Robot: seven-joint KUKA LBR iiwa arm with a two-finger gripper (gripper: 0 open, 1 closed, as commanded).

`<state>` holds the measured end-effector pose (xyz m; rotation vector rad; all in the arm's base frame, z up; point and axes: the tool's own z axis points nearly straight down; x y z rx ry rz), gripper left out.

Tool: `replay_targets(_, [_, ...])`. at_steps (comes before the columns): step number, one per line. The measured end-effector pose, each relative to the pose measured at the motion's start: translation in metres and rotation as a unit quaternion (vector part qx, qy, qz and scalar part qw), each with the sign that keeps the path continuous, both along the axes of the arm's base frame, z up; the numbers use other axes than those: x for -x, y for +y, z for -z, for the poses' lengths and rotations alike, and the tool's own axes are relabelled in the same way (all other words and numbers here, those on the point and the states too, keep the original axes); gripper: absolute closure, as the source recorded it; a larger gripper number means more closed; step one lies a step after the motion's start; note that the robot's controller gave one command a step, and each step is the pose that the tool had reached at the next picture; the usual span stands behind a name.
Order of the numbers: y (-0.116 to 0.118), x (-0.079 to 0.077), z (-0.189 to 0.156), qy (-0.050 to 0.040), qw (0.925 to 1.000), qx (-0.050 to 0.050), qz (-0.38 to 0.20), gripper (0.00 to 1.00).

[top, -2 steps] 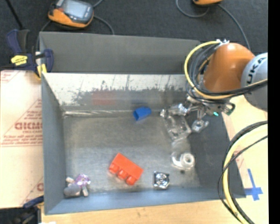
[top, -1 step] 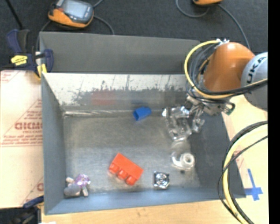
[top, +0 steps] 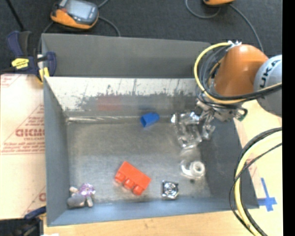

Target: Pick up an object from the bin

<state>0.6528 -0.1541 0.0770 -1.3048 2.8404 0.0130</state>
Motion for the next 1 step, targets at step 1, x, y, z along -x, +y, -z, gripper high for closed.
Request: replay_targets(1, [0.0001, 0.0000, 0.0000, 0.0000, 1.0000, 0.000, 0.000, 1.00])
